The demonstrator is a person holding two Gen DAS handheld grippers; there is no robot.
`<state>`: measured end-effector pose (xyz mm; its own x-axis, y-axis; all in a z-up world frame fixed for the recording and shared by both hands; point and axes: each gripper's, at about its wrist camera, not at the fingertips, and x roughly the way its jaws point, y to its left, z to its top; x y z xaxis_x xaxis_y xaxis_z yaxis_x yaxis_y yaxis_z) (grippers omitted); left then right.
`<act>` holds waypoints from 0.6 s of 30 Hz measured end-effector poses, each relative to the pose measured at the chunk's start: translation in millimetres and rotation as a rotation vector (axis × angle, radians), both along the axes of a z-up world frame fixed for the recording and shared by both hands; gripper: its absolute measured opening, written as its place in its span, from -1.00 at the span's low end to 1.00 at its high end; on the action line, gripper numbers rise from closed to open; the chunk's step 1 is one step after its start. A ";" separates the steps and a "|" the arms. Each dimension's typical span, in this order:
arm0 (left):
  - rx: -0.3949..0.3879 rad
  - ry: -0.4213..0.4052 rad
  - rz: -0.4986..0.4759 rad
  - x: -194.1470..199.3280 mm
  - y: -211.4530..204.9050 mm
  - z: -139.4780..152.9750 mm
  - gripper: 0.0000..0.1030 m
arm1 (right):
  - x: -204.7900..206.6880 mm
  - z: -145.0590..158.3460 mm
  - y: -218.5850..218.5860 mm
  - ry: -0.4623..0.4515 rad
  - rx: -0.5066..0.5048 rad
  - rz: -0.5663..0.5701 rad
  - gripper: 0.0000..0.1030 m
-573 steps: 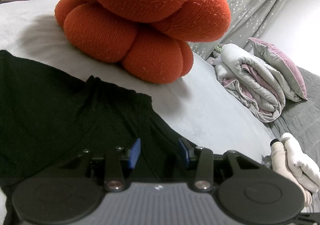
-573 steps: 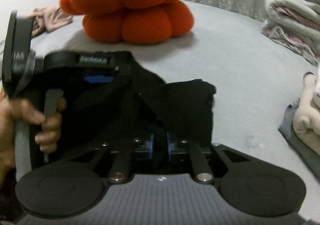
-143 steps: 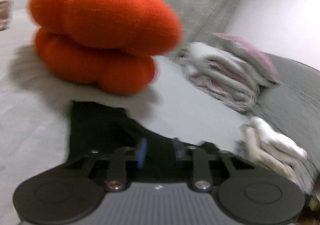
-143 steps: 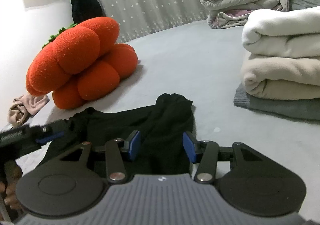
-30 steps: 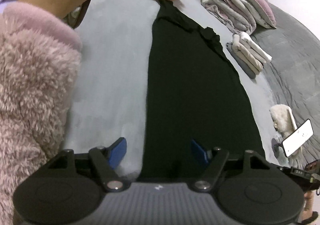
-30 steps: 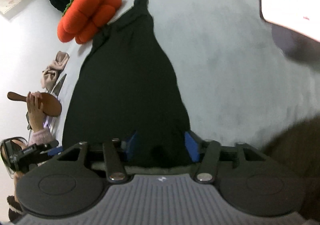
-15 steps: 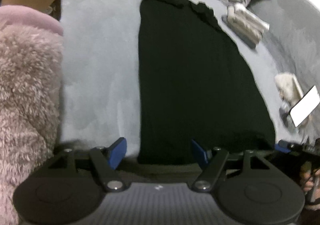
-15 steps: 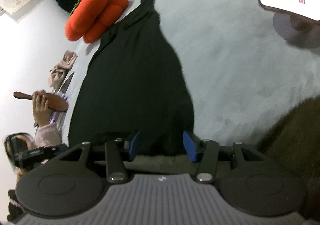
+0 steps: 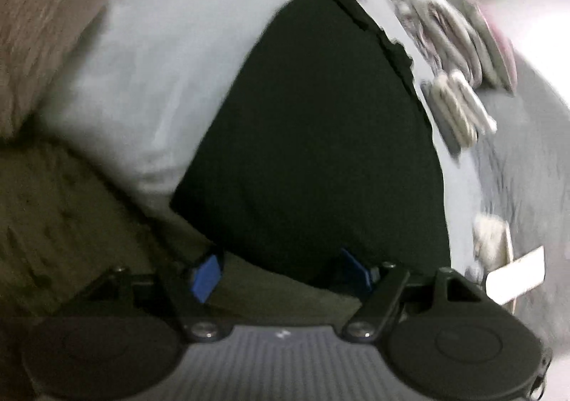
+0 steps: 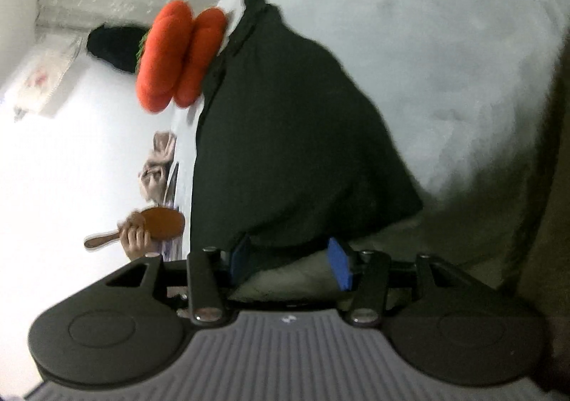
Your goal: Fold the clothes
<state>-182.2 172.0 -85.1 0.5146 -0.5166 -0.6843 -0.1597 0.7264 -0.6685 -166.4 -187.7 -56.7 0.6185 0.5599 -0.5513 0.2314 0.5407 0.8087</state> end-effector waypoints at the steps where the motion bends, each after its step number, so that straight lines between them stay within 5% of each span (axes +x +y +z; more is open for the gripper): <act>1: -0.015 -0.005 0.031 -2.0 -0.7 -2.2 0.42 | 0.1 -2.5 -0.9 0.005 0.019 -0.015 0.03; 6: -0.071 -0.008 0.151 -8.2 -2.5 -6.3 0.40 | 0.7 -14.9 -5.6 0.028 0.112 -0.091 0.03; 10: -0.076 0.021 0.261 -16.8 -3.3 -8.1 0.18 | -2.4 -14.3 -4.5 0.049 0.140 -0.135 0.03; 11: -0.082 0.028 0.283 -19.8 -2.5 -8.1 0.09 | -3.3 -13.6 -4.0 0.054 0.145 -0.146 -0.06; 13: -0.093 0.041 0.317 -24.9 0.1 -6.9 -0.04 | -6.4 -12.9 -4.8 0.064 0.145 -0.168 -0.56; 18: -0.122 0.048 0.341 -36.6 8.8 -3.0 -0.64 | -9.1 -10.5 -4.4 0.057 0.153 -0.200 -0.90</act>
